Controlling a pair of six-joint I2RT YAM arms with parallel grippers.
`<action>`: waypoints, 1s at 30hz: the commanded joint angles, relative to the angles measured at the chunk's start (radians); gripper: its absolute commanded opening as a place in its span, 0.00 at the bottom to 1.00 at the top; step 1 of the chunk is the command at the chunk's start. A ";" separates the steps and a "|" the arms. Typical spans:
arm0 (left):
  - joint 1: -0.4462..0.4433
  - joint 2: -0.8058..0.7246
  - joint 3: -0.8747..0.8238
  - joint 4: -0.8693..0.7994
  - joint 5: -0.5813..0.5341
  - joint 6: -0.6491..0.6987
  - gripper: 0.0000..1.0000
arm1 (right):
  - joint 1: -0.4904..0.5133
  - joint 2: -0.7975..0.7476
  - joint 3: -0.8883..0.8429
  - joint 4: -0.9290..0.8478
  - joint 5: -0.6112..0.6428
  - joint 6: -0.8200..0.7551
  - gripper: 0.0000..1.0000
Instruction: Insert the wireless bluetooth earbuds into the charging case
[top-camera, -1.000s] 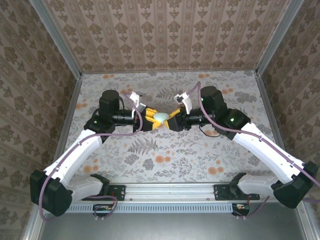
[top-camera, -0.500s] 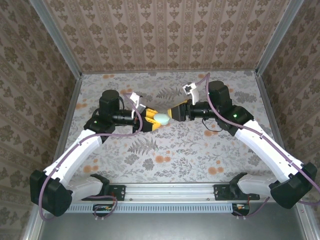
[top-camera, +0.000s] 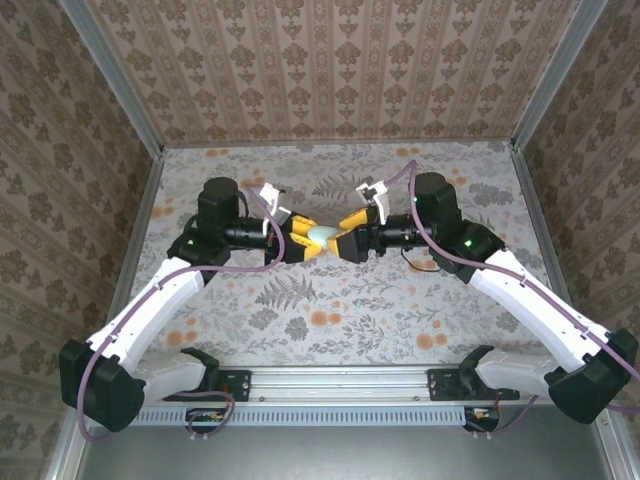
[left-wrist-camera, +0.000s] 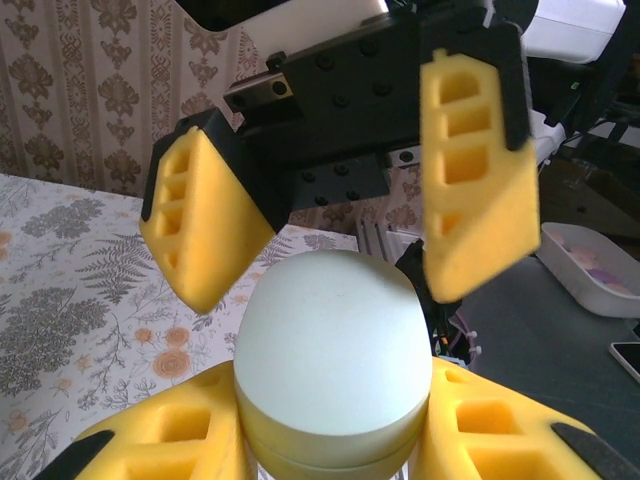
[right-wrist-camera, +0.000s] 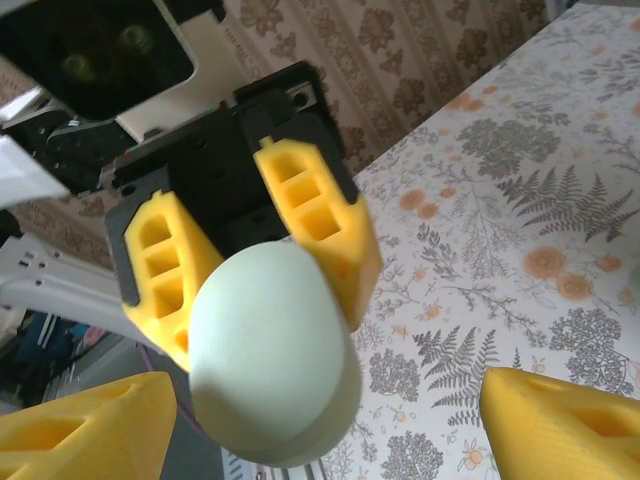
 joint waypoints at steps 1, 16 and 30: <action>-0.005 0.008 0.041 -0.022 0.038 0.007 0.16 | 0.022 0.024 0.049 -0.038 -0.018 -0.072 0.81; -0.019 0.010 0.049 -0.050 0.053 0.024 0.15 | 0.005 0.057 0.069 -0.017 0.147 0.035 0.50; -0.024 0.010 0.052 -0.051 0.054 0.026 0.15 | -0.047 0.049 0.045 0.000 0.252 0.120 0.64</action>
